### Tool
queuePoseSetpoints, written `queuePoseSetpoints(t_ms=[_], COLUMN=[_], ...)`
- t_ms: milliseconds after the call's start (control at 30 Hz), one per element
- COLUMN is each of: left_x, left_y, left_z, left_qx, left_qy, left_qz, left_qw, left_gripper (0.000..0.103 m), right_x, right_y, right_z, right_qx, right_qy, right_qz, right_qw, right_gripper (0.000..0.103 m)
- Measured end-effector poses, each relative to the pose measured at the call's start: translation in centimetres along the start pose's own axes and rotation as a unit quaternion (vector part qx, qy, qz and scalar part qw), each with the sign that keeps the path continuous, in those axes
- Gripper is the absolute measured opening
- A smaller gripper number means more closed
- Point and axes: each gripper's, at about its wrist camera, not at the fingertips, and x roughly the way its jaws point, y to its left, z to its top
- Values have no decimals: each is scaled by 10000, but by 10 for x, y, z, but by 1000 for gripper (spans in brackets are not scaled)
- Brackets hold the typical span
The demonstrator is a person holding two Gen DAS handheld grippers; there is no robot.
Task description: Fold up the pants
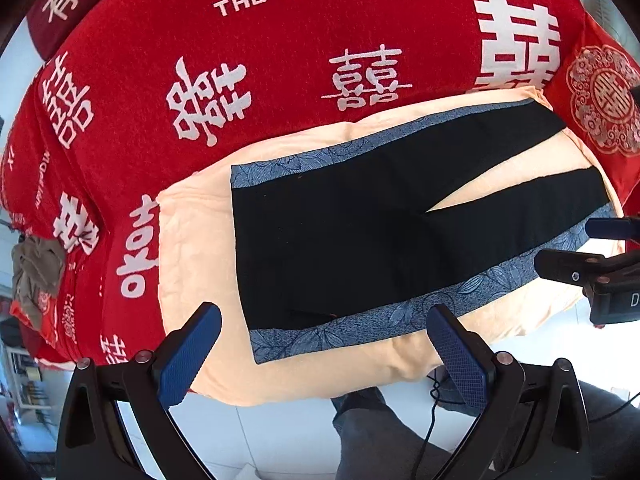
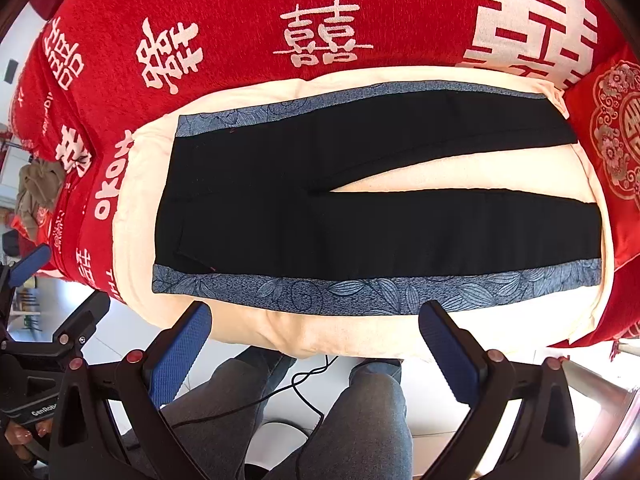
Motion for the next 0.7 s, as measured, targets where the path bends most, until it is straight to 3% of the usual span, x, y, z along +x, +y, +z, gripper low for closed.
queuePoseSetpoints(t_ms=[167,300,500,700], left_x=[-8,-9,-10,22], left_y=[-13,-22,-29,-18], left_z=[-9,-22,-33,-34], left_qx=[-520,-839,-778,-764], left_qy=[144,414,565,715], left_qz=[152,195,180,-24], left_qw=[9984,9954,9952,9945], left_gripper=[103,103,103,103], right_x=[-2,3,8,21], right_y=[-23,-38,-48,-48], right_z=[-10,-17,-21,-26], right_qx=[-112,-275,-98,108], right_qy=[188,333,481,474], right_qz=[248,171,223,129], right_qw=[9995,9989,9985,9987], right_gripper=[103,103,103,103])
